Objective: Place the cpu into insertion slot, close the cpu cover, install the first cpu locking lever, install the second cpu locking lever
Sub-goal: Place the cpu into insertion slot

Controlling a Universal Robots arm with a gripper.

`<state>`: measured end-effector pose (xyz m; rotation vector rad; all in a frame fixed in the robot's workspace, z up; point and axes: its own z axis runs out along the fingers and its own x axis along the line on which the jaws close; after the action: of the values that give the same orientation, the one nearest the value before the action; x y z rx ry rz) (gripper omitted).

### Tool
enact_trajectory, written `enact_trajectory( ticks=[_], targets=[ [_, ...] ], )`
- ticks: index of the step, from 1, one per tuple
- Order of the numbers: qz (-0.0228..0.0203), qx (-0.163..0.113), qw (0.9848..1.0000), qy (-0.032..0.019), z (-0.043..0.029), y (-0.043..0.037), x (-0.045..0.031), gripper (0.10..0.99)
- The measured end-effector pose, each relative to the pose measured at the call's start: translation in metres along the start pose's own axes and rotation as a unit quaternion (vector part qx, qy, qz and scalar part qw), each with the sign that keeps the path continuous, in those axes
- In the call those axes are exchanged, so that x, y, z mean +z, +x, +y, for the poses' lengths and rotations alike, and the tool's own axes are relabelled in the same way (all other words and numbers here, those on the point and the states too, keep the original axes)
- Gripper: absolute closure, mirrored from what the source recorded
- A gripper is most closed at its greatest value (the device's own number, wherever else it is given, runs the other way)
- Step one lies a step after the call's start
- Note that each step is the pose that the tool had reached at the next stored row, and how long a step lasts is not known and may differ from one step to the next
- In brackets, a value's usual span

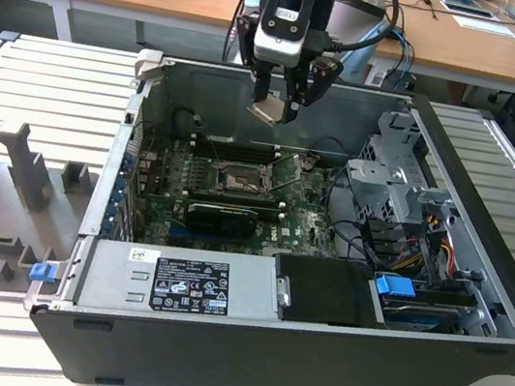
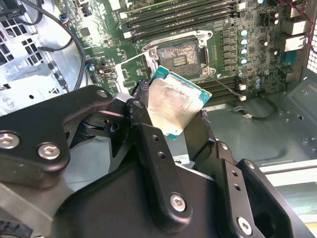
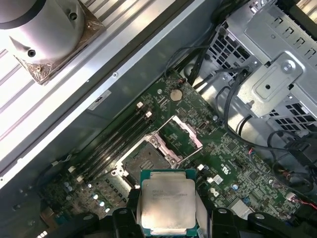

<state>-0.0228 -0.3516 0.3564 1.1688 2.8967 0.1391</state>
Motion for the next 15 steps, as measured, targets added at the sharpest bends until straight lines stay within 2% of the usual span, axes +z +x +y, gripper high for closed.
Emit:
enact_trajectory(
  ticks=[15],
  targets=[
    [-0.0028,0.032,0.9995,-0.0006,-0.0001,0.0000,0.0005,0.557]
  ],
)
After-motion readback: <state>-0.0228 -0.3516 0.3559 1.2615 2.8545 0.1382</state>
